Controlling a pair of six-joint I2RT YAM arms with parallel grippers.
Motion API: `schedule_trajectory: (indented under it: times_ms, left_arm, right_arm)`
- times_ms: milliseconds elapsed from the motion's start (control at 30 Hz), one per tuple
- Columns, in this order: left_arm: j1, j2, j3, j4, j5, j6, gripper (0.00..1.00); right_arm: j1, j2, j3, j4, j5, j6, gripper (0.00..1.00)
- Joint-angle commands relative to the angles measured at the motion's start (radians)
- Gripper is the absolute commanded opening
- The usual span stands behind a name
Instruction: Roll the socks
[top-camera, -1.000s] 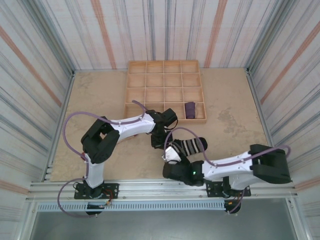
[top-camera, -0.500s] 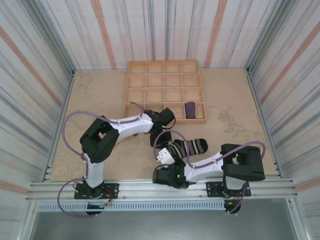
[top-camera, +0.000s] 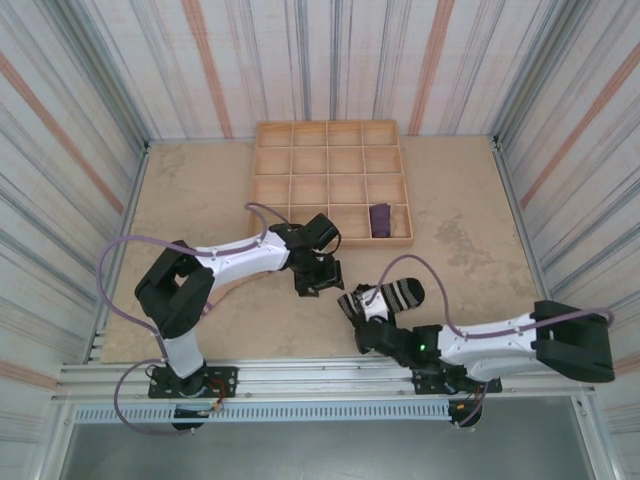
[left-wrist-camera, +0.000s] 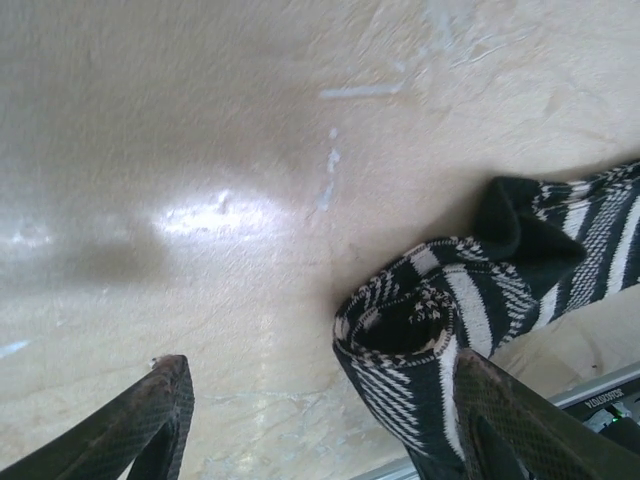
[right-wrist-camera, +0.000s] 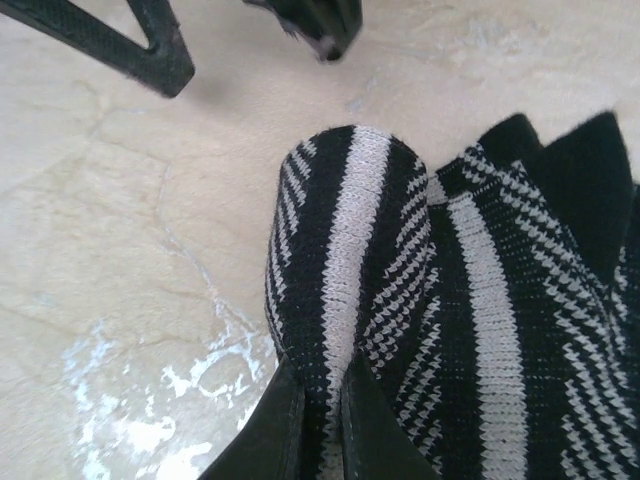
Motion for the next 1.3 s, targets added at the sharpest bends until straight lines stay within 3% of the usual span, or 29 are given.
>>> schedule_trajectory:
  times_ms: [0, 167, 367, 600, 733, 1000, 1267]
  left_arm:
    - [0.010, 0.007, 0.092, -0.020, -0.010, 0.154, 0.70]
    - [0.020, 0.144, 0.281, -0.111, 0.088, 0.400, 0.67]
    - [0.020, 0.325, 0.457, -0.208, 0.219, 0.577, 0.61]
    - [0.019, 0.413, 0.520, -0.283, 0.338, 0.678, 0.59]
    - [0.017, 0.399, 0.495, -0.281, 0.387, 0.695, 0.59]
    - [-0.020, 0.433, 0.512, -0.271, 0.377, 0.678, 0.57]
    - [-0.040, 0.472, 0.530, -0.265, 0.307, 0.612, 0.37]
  right_arm:
    - [-0.049, -0.129, -0.085, 0.025, -0.158, 0.075, 0.00]
    - [-0.108, -0.336, -0.150, -0.091, -0.229, 0.085, 0.00]
    - [-0.158, -0.511, -0.168, -0.260, -0.270, 0.098, 0.00]
    - [-0.200, -0.521, -0.170, -0.281, -0.319, 0.104, 0.00]
    - [-0.216, -0.488, -0.172, -0.264, -0.330, 0.122, 0.00]
    - [-0.260, -0.481, -0.175, -0.290, -0.381, 0.149, 0.00]
    - [-0.284, -0.477, -0.170, -0.282, -0.415, 0.145, 0.00]
